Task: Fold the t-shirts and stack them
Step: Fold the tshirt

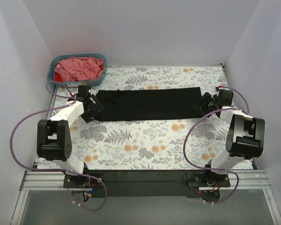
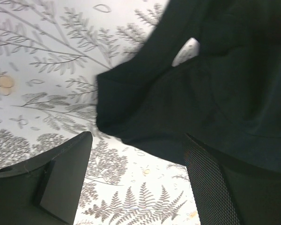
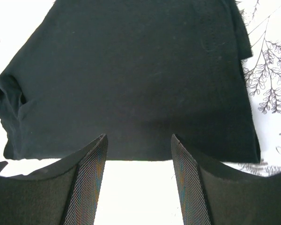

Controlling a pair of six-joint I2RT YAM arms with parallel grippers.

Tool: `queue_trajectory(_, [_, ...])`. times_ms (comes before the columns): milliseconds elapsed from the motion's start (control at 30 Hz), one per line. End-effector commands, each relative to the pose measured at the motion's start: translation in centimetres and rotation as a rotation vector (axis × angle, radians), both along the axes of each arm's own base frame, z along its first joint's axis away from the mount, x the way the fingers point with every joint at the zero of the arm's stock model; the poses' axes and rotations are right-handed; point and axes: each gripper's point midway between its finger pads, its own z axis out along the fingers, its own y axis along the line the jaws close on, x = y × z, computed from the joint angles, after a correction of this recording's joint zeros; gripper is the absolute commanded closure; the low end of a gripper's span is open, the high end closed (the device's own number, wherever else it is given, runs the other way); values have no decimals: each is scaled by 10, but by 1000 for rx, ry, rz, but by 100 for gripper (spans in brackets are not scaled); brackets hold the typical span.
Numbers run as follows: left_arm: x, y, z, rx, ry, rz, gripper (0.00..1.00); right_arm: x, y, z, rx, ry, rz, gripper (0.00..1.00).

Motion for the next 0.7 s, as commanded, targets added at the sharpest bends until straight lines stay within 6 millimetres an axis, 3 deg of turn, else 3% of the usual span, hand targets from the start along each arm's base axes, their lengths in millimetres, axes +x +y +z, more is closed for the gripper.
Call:
queue_trajectory(0, [22, -13, 16, -57, -84, -27, 24, 11, 0, 1, 39, -44, -2, 37])
queue_trajectory(67, [20, -12, 7, -49, -55, -26, 25, 11, -3, -4, 43, -33, -11, 37])
queue_trajectory(167, [15, -5, -8, -20, -5, -4, 39, 7, -10, -14, 51, -10, -35, 37])
queue_trajectory(300, [1, 7, -25, 32, 49, 31, 71, -4, -26, -36, 41, 49, -92, 37])
queue_trajectory(333, [-5, 10, -29, 38, 73, 38, 87, -11, -29, -46, 43, 80, -105, 37])
queue_trajectory(400, [-13, 14, -34, 48, 98, 49, 100, -22, -39, -58, 58, 124, -154, 37])
queue_trajectory(500, [-34, 16, -36, 49, 147, 58, 100, -49, -51, -75, 82, 232, -236, 37])
queue_trajectory(567, [-59, 14, -42, 36, 199, 57, 100, -69, -63, -81, 67, 295, -301, 37])
queue_trajectory(667, [-87, 3, -33, -34, 210, 61, 100, -93, -85, -76, 19, 344, -394, 37])
